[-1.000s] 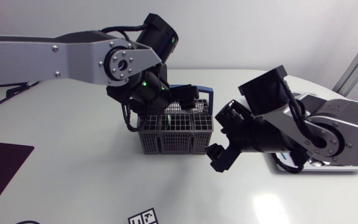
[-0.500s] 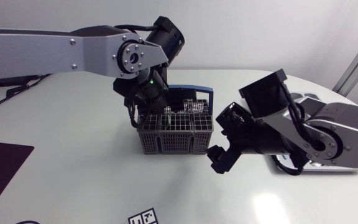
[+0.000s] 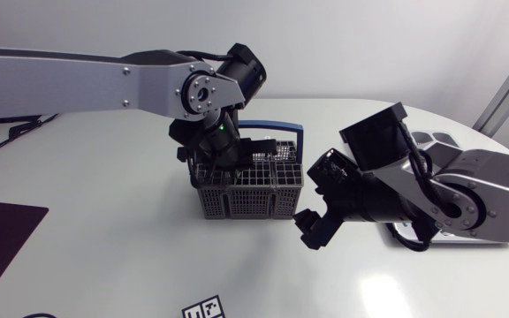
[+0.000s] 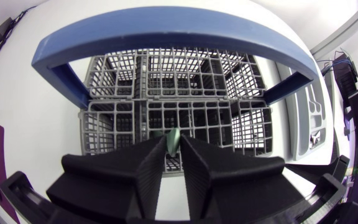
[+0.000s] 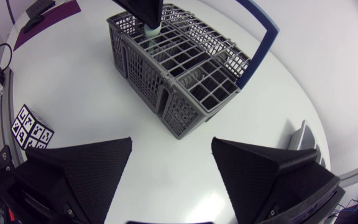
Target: Transfer all utensils from the basket to the drawer tray.
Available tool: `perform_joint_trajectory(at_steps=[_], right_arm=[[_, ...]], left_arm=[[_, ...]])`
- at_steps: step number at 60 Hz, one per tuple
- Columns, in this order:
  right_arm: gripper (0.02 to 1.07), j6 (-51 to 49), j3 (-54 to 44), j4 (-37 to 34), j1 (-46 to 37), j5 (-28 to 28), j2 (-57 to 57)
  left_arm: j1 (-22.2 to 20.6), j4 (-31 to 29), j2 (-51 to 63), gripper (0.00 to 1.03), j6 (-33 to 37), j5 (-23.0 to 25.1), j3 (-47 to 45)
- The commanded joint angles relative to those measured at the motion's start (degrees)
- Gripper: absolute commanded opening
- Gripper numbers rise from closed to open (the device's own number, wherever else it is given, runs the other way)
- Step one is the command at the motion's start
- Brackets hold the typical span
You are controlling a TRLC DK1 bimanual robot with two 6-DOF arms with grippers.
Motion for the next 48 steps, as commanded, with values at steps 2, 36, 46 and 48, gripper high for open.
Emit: perform_joint_trajectory(at_steps=[2,36,46,48], right_arm=[[0.95,-0.31,-1.37,0.71,-0.27,0.01,0.17],[0.95,-0.22,-1.99,0.97,-0.27,0.01,0.44],[0.95,-0.31,-2.07,1.41,-0.18,0.01,0.7],[0.95,-0.31,-2.07,1.41,-0.18,0.01,0.7]], left_arm=[[-0.53,-0.85,1.35,0.18,-1.34,-0.41,2.07],[-0.53,-5.59,1.97,0.04,1.91,-0.33,4.1],[-1.32,-6.91,1.7,0.04,4.46,-0.33,4.62],[-1.23,-6.91,1.7,0.04,4.46,-0.41,4.71]])
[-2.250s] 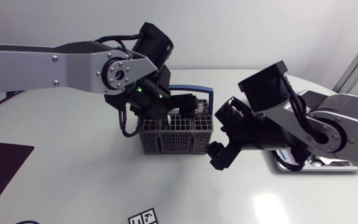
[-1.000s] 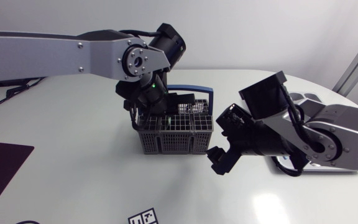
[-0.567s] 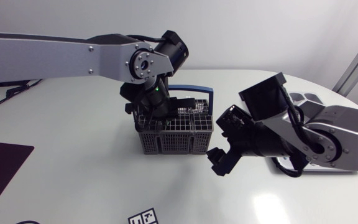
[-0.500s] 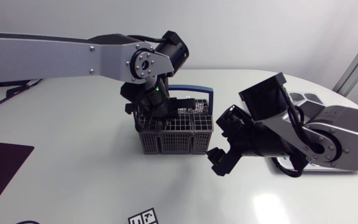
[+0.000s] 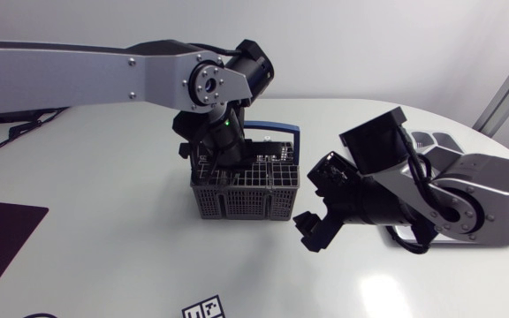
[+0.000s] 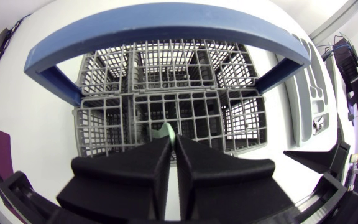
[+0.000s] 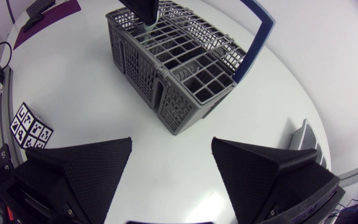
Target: Transfer all utensils from the basket to the drawer tray.
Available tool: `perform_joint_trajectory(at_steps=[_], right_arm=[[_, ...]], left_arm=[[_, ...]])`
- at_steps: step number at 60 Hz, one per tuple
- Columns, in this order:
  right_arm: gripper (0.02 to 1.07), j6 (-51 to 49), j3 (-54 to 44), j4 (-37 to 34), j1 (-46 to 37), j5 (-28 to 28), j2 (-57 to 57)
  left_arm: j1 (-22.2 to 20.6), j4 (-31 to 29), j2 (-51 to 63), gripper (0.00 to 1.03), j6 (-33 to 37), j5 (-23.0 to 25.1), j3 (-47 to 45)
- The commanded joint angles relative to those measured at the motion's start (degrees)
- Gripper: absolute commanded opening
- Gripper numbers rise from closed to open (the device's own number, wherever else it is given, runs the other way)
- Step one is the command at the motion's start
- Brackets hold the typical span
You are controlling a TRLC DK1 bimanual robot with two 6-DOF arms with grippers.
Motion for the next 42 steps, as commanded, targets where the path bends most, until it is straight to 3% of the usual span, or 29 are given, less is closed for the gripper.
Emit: perform_joint_trajectory(at_steps=[1,27,42], right_arm=[[0.95,-0.22,-1.13,0.52,-0.18,0.01,0.79],[0.95,-0.4,-1.4,0.52,0.08,0.1,0.88],[0.95,-0.75,-1.49,0.52,0.43,0.19,1.23]], left_arm=[[-0.2,-1.6,0.63,0.03,1.53,-0.5,1.28],[0.24,-1.51,-3.94,0.03,2.41,0.55,-0.3],[2.0,-1.51,-7.19,0.03,4.08,5.04,-1.62]])
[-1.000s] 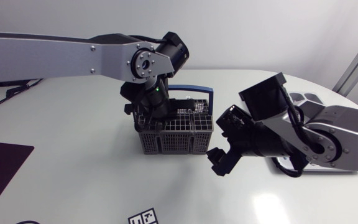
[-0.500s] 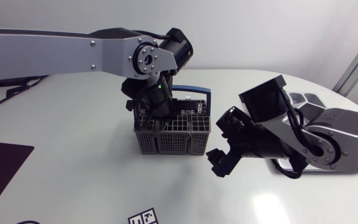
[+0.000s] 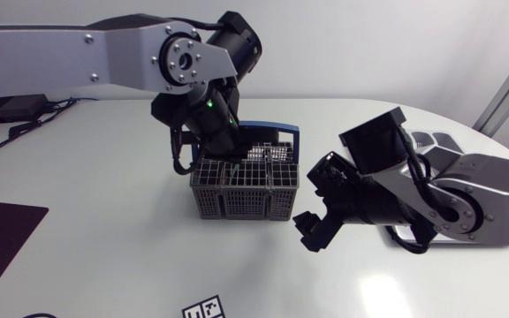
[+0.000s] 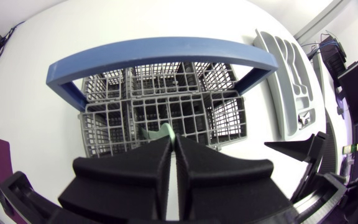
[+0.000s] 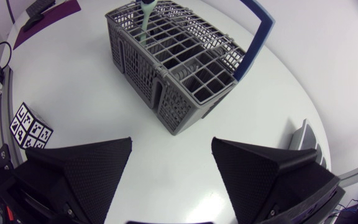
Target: Transfer all utensils from the basket to the drawer tray.
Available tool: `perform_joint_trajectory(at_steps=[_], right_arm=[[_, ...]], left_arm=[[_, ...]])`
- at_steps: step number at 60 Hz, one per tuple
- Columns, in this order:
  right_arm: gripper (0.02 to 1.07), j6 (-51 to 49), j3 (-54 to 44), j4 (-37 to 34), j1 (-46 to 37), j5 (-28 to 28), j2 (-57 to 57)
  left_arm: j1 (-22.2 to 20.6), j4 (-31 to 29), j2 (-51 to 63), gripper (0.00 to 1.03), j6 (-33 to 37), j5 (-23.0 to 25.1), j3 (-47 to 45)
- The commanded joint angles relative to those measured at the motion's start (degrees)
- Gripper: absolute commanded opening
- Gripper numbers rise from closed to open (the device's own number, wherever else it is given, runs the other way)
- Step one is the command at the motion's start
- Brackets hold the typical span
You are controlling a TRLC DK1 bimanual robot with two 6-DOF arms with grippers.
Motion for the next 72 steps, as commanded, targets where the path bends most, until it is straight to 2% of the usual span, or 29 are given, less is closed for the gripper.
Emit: perform_joint_trajectory(at_steps=[1,12,30,45,72], right_arm=[[0.95,-0.71,-1.49,0.36,0.39,0.19,1.08],[0.95,-0.97,-1.49,0.36,0.57,0.28,1.69],[0.95,-1.24,-1.22,-0.16,1.01,0.54,1.69],[0.95,-2.29,-1.49,-0.43,1.09,0.54,1.87],[0.95,-5.54,-2.63,-1.39,1.62,0.36,-0.42]], left_arm=[[0.97,-0.79,-2.71,0.03,1.24,1.41,-1.75],[2.2,0.62,-6.05,0.03,2.64,6.07,-4.48],[2.29,1.06,-9.3,0.03,5.28,7.56,-6.15],[1.32,1.5,-11.94,0.03,14.07,7.65,-7.29],[2.55,2.02,-14.05,0.03,25.94,11.96,-7.2]])
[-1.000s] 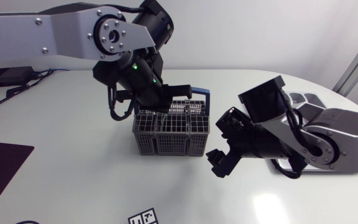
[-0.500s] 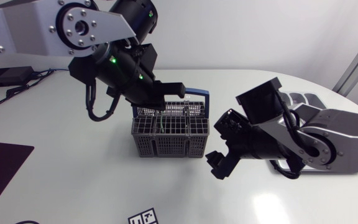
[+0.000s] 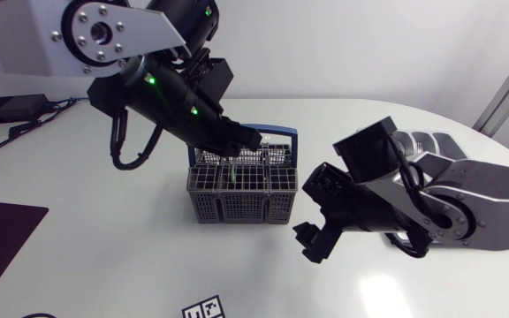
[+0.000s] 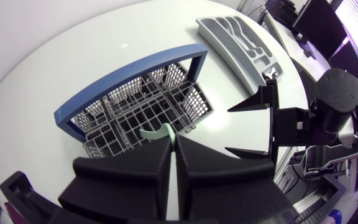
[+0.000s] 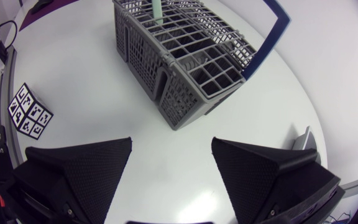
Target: Transfer all utensils from the basket to the drawer tray.
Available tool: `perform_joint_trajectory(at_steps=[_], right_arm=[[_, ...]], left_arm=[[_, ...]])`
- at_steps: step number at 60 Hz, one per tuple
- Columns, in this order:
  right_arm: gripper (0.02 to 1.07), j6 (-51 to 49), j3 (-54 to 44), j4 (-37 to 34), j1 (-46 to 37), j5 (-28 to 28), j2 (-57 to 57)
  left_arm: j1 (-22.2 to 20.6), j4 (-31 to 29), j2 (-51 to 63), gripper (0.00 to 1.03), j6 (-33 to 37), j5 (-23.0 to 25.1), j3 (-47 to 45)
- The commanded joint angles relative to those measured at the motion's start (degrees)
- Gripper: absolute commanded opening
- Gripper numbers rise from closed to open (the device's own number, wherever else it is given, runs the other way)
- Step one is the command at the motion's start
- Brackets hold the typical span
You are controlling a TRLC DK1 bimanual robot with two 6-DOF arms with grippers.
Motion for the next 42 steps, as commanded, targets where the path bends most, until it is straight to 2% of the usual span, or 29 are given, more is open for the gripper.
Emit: perform_joint_trajectory(at_steps=[1,25,36,42], right_arm=[[0.95,-1.54,-1.53,-1.07,0.44,0.17,-1.25],[0.95,-4.0,-2.33,-2.3,0.79,-0.8,-5.12],[0.95,-6.38,-2.68,-4.58,0.62,-5.81,-12.76],[0.96,-7.52,-2.59,-6.52,0.09,-9.94,-16.81]], left_arm=[[0.58,0.38,-2.49,0.03,3.45,1.07,-1.19],[-0.65,-6.47,-7.76,0.03,11.18,1.16,-0.31],[-3.63,-7.97,-13.3,0.03,12.41,7.14,-2.33],[-6.71,-7.09,-14.18,0.03,12.06,7.93,-4.53]])
